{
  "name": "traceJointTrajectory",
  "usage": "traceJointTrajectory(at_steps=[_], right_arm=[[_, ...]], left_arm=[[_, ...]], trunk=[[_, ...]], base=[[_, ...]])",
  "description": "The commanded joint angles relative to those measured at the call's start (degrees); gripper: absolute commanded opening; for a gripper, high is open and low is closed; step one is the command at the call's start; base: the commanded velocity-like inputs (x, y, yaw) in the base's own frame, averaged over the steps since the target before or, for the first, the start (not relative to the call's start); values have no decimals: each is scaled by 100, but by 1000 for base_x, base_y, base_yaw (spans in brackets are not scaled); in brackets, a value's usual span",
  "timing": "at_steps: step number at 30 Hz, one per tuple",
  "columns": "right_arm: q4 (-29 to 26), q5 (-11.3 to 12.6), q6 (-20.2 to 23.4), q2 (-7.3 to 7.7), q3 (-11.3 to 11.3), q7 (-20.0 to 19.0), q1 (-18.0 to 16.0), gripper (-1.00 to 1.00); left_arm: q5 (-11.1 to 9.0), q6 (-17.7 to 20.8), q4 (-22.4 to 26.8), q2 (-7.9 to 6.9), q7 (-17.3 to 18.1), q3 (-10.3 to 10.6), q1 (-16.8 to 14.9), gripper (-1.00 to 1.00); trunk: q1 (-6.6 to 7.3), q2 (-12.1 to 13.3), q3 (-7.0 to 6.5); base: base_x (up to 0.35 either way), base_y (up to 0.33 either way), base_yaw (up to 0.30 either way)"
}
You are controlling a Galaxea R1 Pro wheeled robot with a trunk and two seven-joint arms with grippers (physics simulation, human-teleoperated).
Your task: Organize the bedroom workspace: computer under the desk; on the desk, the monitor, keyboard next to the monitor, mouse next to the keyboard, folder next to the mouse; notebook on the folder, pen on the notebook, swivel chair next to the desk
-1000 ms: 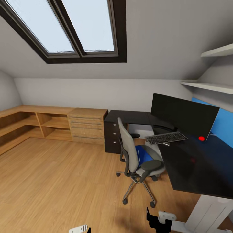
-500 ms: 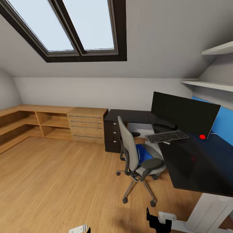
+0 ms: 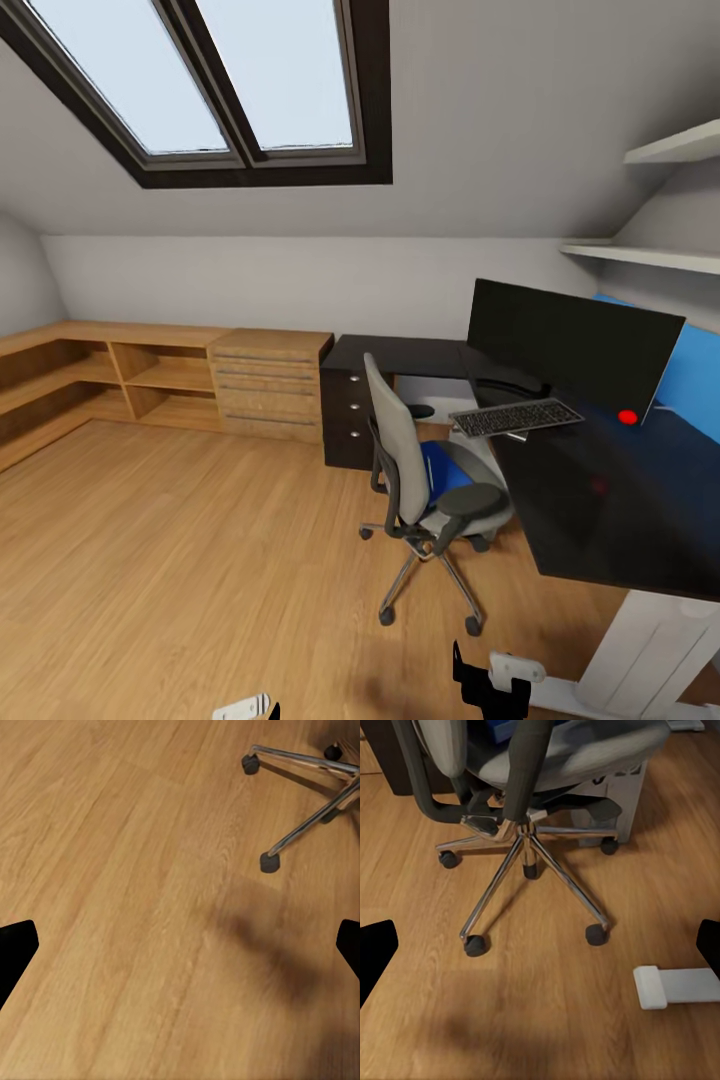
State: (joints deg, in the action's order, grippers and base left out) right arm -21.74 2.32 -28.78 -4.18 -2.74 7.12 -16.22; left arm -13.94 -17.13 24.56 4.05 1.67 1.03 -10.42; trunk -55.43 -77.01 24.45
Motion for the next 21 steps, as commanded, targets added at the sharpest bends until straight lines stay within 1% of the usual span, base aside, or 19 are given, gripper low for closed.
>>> traceJointTrajectory(at_steps=[1,21], right_arm=[[3,23,-23,-4,-19,-17,-4,100],[3,19,-23,-4,-16,-17,-4,100]], left_arm=[[-56,-18,-5,-1,17,11,-4,100],[-56,-18,-4,-1,17,11,-4,100]], trunk=[[-22,-45,25],[-462,-847,384]], base=[[0,0,0],[0,0,0]])
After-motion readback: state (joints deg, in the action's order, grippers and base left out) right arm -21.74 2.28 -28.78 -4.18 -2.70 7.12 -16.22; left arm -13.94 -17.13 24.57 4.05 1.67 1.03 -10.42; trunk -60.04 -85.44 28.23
